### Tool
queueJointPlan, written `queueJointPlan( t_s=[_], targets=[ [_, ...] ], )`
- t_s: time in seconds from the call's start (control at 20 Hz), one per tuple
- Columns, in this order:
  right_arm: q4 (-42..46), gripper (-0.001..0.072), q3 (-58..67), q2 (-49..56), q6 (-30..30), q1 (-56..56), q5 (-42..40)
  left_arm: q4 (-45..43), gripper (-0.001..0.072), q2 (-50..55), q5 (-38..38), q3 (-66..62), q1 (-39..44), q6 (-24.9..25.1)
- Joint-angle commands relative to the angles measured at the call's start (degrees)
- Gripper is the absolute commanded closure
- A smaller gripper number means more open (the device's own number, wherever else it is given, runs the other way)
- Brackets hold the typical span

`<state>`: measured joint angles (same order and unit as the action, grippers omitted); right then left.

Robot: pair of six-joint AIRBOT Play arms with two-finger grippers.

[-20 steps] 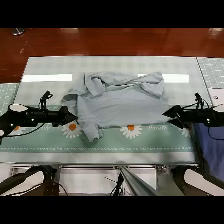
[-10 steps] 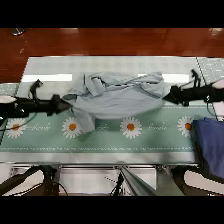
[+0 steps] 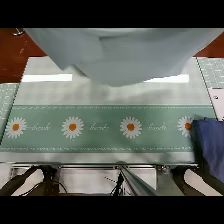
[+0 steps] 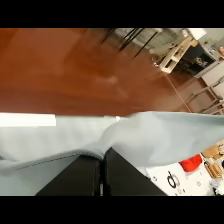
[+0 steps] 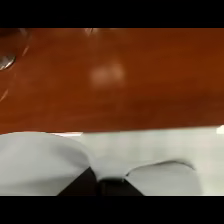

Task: Fold the shirts.

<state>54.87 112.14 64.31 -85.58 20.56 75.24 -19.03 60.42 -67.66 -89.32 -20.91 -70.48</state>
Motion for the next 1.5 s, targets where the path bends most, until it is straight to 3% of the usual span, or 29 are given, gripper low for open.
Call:
queueJointPlan(
  t_s=[0.0, 0.15, 0.3, 0.5, 0.65, 0.8, 0.95, 1.1, 1.3, 1.45],
  targets=[
    [4.37, 0.0683, 6.16, -10.29, -0.74, 3.45, 4.87, 0.39, 0.0686, -3.65, -5.27, -13.25, -6.51, -5.29],
    [8.87, 0.0683, 6.16, -19.76, -0.9, 3.37, 8.33, -3.23, 0.0686, -10.95, -7.08, -17.86, -15.06, -5.29],
    [18.53, 0.0683, 6.16, -27.08, -3.98, 0.83, 12.87, -20.92, 0.0686, -20.44, -6.84, -19.34, -16.98, -9.44],
    [28.2, 0.0683, 3.61, -32.54, -7.21, -5.66, 20.74, -52.0, 0.0686, -30.29, -8.33, -19.32, -1.16, -17.38],
    [33.75, 0.0683, 0.02, -32.59, -7.32, -6.62, 28.3, -65.9, 0.0686, -33.14, -15.39, -18.49, 12.31, -20.68],
    [27.74, 0.0682, -8.31, -32.59, -8.72, -6.62, 27.34, -78.38, 0.0686, -32.74, -23.8, -10.73, 17.51, -20.37],
    [17.7, 0.0683, -21.33, -32.57, -8.61, -6.62, 18.34, -75.32, 0.0686, -32.04, -18.75, 4.46, 17.7, -21.84],
    [15.89, 0.0683, -34.34, -29.7, -6.84, -6.62, 3.54, -68.37, 0.0685, -27.23, -2.25, 17.97, 17.7, -22.4],
    [14.08, 0.0683, -39.76, -14.05, -2.25, -8.07, -2.56, -63.69, 0.0685, -10.12, 11.39, 21.51, 17.77, -22.38],
    [14.16, 0.0683, -38.14, 1.05, -0.33, -11.17, -14.19, -58.36, 0.0685, 3.98, 20.5, 19.5, 18.67, -22.16]
  ],
)
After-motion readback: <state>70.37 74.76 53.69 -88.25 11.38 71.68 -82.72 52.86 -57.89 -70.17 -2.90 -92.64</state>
